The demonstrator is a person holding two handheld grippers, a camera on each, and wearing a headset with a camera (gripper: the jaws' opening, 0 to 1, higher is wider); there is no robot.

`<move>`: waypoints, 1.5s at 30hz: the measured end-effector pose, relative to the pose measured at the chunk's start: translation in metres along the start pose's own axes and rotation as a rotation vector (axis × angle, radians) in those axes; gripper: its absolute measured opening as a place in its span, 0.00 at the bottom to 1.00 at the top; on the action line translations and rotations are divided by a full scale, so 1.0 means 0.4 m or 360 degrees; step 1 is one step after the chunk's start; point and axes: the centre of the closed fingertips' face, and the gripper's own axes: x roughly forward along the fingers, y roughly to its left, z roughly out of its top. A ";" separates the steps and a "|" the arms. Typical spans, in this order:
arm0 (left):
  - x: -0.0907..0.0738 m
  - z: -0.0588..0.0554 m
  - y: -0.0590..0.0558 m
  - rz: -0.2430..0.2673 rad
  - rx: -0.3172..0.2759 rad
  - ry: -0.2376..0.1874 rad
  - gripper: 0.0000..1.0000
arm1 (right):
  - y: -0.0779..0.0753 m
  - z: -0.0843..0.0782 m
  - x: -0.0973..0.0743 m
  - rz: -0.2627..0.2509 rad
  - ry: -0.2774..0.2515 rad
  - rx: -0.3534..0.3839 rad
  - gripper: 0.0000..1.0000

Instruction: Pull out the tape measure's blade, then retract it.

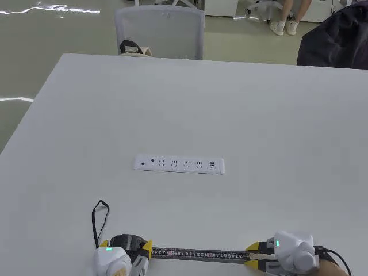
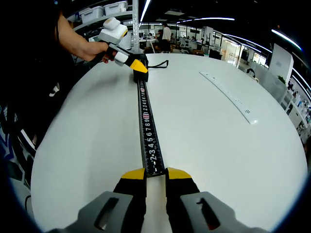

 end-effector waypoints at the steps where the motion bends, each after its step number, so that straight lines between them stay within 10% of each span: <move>1: 0.004 -0.004 0.003 0.0002 -0.0002 0.0003 0.63 | 0.002 0.007 0.004 0.0004 -0.0008 -0.0003 0.13; 45: 0.008 -0.005 0.004 -0.0021 -0.0036 0.0020 0.62 | 0.007 0.119 0.099 0.0038 -0.0090 -0.0071 0.13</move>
